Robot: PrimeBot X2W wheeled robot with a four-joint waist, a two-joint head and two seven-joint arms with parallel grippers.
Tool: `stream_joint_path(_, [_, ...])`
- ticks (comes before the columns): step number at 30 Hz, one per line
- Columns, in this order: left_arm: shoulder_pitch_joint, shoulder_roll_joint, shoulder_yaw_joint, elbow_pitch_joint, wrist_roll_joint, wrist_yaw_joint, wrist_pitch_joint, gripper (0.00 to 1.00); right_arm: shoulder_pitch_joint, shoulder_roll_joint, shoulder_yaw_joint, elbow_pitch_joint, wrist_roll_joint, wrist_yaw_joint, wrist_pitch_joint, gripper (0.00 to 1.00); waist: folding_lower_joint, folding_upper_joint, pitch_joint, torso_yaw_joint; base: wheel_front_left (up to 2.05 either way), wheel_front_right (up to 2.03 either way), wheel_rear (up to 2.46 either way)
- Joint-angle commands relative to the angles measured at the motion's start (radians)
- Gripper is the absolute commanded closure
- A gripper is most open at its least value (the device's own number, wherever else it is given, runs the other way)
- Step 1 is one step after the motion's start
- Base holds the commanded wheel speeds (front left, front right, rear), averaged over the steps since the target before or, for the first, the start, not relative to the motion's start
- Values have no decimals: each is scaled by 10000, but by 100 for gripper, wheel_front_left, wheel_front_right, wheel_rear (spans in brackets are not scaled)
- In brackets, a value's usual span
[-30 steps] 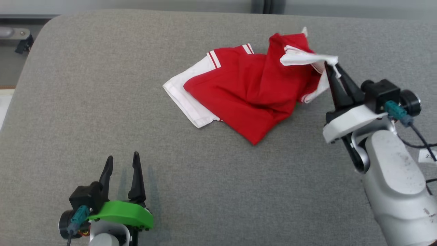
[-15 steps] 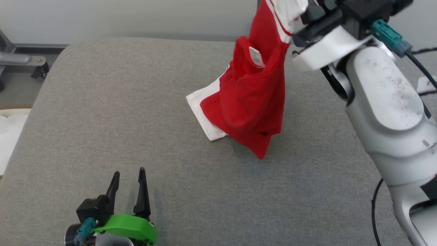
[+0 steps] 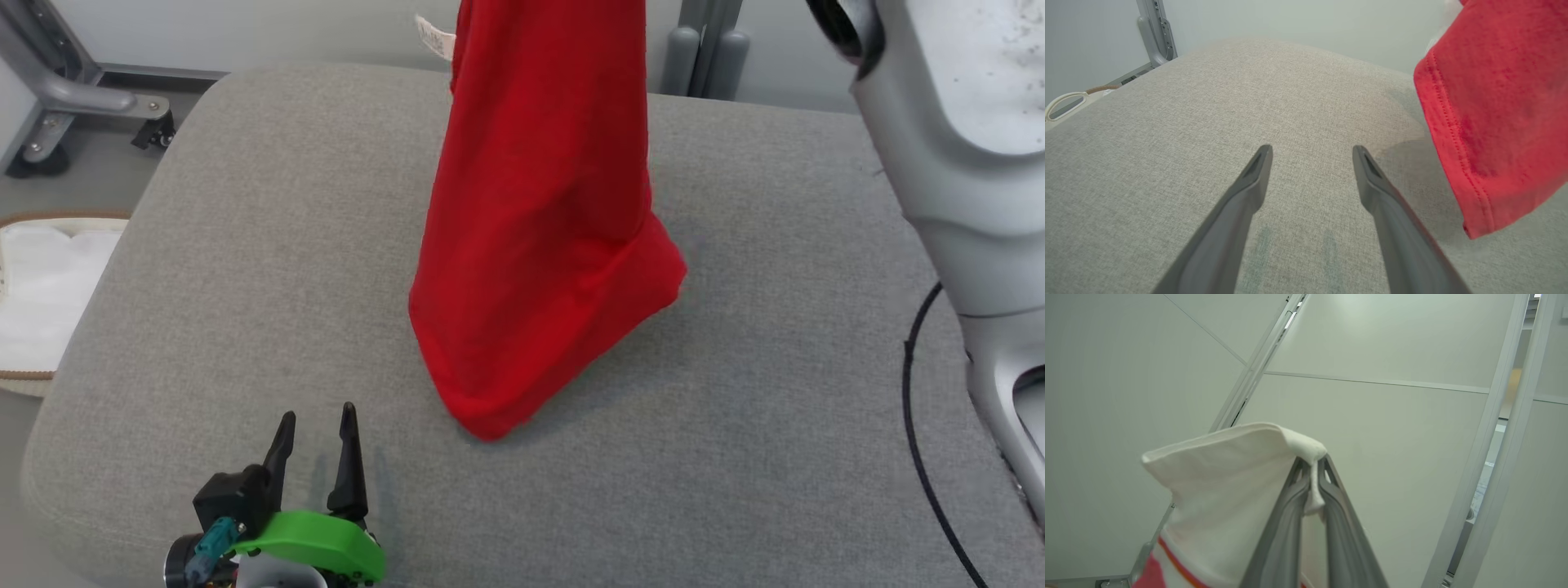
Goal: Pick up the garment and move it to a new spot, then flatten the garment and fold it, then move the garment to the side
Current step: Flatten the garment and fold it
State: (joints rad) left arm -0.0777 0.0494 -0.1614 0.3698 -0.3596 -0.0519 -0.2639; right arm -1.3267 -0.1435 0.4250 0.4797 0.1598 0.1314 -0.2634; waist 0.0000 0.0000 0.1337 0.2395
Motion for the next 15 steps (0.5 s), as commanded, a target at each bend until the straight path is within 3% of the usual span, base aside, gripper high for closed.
stream_joint_path(1, [-50,31,36,36,38,42,-4,0,454,-321,-135,-109,171,-16,-15,100,0,0,77,-180,0,0,0])
stream_joint_path(10, [-12,37,157,-40,263,-68,-4,0,4845,-2314,-1519,-634,898,-16,-15,100,0,0,52,-1087,0,0,0])
stream_joint_path(15, [-44,37,166,11,381,-171,-4,0,7822,-2446,-2475,-310,888,-16,-17,100,0,0,-3,-1580,0,0,0])
